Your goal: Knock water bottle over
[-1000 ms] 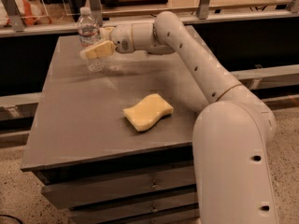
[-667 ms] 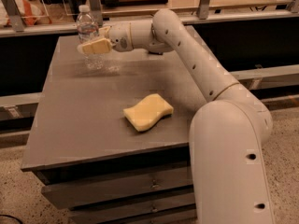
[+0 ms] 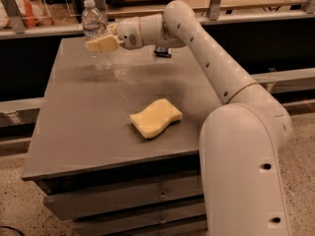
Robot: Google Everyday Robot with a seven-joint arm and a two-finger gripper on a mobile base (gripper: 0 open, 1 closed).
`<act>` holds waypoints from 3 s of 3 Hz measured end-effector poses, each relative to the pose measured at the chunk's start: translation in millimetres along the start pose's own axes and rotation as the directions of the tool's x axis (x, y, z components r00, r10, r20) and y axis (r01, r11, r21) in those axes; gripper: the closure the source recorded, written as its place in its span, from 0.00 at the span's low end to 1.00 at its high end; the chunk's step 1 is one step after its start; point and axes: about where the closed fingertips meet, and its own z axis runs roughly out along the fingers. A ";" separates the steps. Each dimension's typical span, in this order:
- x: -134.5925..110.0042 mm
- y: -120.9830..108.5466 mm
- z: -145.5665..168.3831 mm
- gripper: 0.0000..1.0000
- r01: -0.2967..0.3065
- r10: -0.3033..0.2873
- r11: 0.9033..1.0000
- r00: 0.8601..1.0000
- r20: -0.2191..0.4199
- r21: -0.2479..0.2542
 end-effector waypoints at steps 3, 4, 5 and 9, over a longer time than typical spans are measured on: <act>-19.2 31.9 -58.7 1.00 0.001 -0.003 1.000 0.936 -0.353 -0.008; -15.7 50.7 -76.2 1.00 0.000 -0.019 0.999 0.852 -0.523 -0.036; -12.6 64.9 -89.4 1.00 0.003 -0.041 0.998 0.746 -0.665 -0.058; 1.0 119.9 -103.4 1.00 0.126 -0.192 0.980 0.417 -0.888 -0.153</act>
Offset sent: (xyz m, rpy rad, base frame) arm -0.0282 -0.0781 0.0411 -0.3517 0.0414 -0.0285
